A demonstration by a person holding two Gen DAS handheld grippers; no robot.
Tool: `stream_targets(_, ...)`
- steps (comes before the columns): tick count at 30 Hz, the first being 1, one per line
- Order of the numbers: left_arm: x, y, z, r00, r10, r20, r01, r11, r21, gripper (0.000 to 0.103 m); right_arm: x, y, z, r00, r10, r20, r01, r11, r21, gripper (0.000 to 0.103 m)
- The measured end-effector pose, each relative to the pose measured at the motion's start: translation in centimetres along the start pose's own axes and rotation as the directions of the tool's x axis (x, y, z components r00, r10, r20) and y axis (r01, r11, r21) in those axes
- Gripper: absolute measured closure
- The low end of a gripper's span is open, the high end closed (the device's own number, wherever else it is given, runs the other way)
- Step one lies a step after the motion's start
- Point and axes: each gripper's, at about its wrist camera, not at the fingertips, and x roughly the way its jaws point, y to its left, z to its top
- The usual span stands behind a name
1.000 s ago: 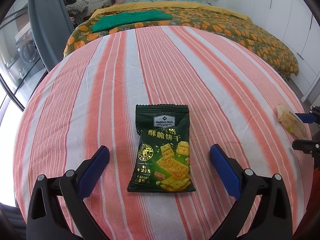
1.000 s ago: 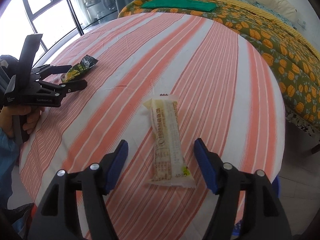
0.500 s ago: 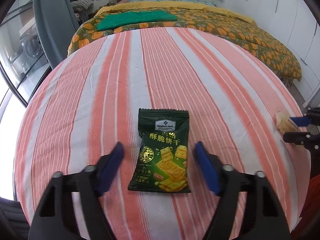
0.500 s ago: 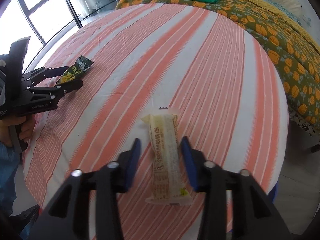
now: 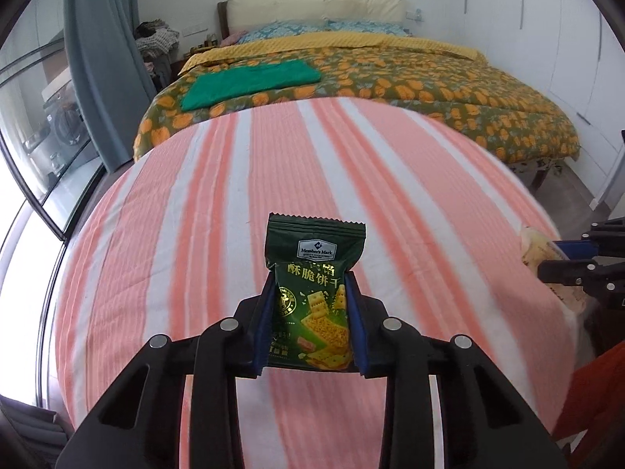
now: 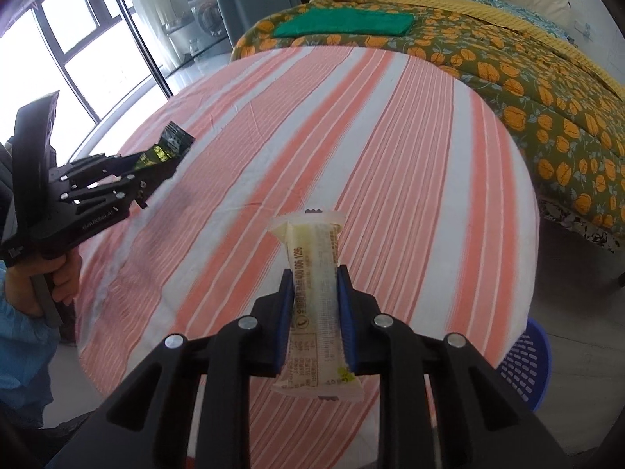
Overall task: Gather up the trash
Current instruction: 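Carry the cracker packet and wrapped bar over the wastebasket and open both tools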
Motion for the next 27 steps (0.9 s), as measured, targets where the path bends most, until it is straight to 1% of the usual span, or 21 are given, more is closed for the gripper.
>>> stream_targets(1, -0.3, -0.6, 0.1, 1.000, -0.018, 0.002, 0.018, 1.000, 0.002, 0.071, -0.8, -0.4, -0.4, 1.000, 0.009, 0.013, -0.009, 1.000, 0.011, 0.082)
stream_targets(3, -0.9, -2.7, 0.3, 0.997, -0.077, 0.001, 0.077, 0.997, 0.011, 0.071, -2.1, -1.5, -1.1, 0.999, 0.015, 0.030, -0.016, 0.999, 0.035, 0.082)
stream_targets(4, -1.2, -4.4, 0.4, 0.993, -0.118, 0.000, 0.118, 0.993, 0.025, 0.071, -2.8, -2.3, -1.7, 0.999, 0.015, 0.038, -0.017, 0.999, 0.051, 0.082)
stream_targets(5, -1.4, -5.7, 0.5, 0.990, -0.141, -0.001, 0.141, 0.989, 0.038, 0.071, -3.6, -3.4, -2.4, 0.999, 0.008, 0.048, -0.012, 0.997, 0.076, 0.082)
stream_targets(8, -1.5, -10.7, 0.9, 0.973, -0.231, -0.014, 0.231, 0.969, 0.086, 0.071, -6.0, -7.9, -4.9, 0.997, -0.045, 0.069, 0.033, 0.986, 0.160, 0.082)
stream_targets(9, -1.3, -12.2, 1.0, 0.966, -0.256, -0.022, 0.257, 0.961, 0.098, 0.071, -6.6, -9.6, -6.0, 0.995, -0.072, 0.069, 0.058, 0.980, 0.192, 0.082)
stream_targets(10, -1.2, -14.5, 1.2, 0.954, -0.296, -0.036, 0.299, 0.948, 0.111, 0.071, -7.2, -11.0, -6.9, 0.993, -0.095, 0.066, 0.079, 0.973, 0.217, 0.082)
stream_targets(11, -1.0, -16.0, 1.3, 0.945, -0.323, -0.046, 0.326, 0.938, 0.116, 0.071, -7.8, -13.4, -8.3, 0.990, -0.132, 0.058, 0.113, 0.959, 0.258, 0.082)
stream_targets(12, -0.8, -17.7, 1.4, 0.935, -0.350, -0.058, 0.355, 0.927, 0.121, 0.071, -8.1, -14.7, -9.2, 0.988, -0.149, 0.052, 0.128, 0.950, 0.284, 0.082)
stream_targets(13, -0.5, -20.1, 1.5, 0.920, -0.385, -0.077, 0.392, 0.910, 0.133, 0.071, -8.3, -15.9, -10.0, 0.986, -0.163, 0.045, 0.142, 0.941, 0.307, 0.082)
stream_targets(15, -0.1, -24.0, 1.4, 0.901, -0.421, -0.107, 0.433, 0.888, 0.155, 0.071, -8.5, -18.9, -11.8, 0.981, -0.192, 0.030, 0.168, 0.918, 0.360, 0.082)
stream_targets(18, 1.6, -29.7, 0.9, 0.879, -0.448, -0.163, 0.473, 0.863, 0.177, 0.071, -8.0, -22.1, -13.5, 0.977, -0.212, 0.018, 0.186, 0.892, 0.412, 0.082)
stream_targets(20, 3.6, -32.5, 0.4, 0.869, -0.451, -0.204, 0.484, 0.859, 0.168, 0.071, -7.1, -24.2, -14.2, 0.977, -0.215, 0.013, 0.187, 0.876, 0.444, 0.082)
stream_targets(23, 7.8, -35.8, -0.4, 0.860, -0.437, -0.263, 0.482, 0.864, 0.143, 0.071, -5.5, -26.9, -15.1, 0.980, -0.200, 0.010, 0.170, 0.859, 0.484, 0.082)
stream_targets(25, 10.8, -37.2, -1.1, 0.861, -0.416, -0.293, 0.466, 0.876, 0.125, 0.071, -4.6, -28.4, -15.7, 0.981, -0.192, 0.008, 0.162, 0.851, 0.500, 0.082)
stream_targets(27, 13.0, -38.2, -1.4, 0.856, -0.410, -0.316, 0.461, 0.881, 0.106, 0.071, -3.6, -30.1, -16.4, 0.985, -0.175, 0.007, 0.145, 0.836, 0.529, 0.081)
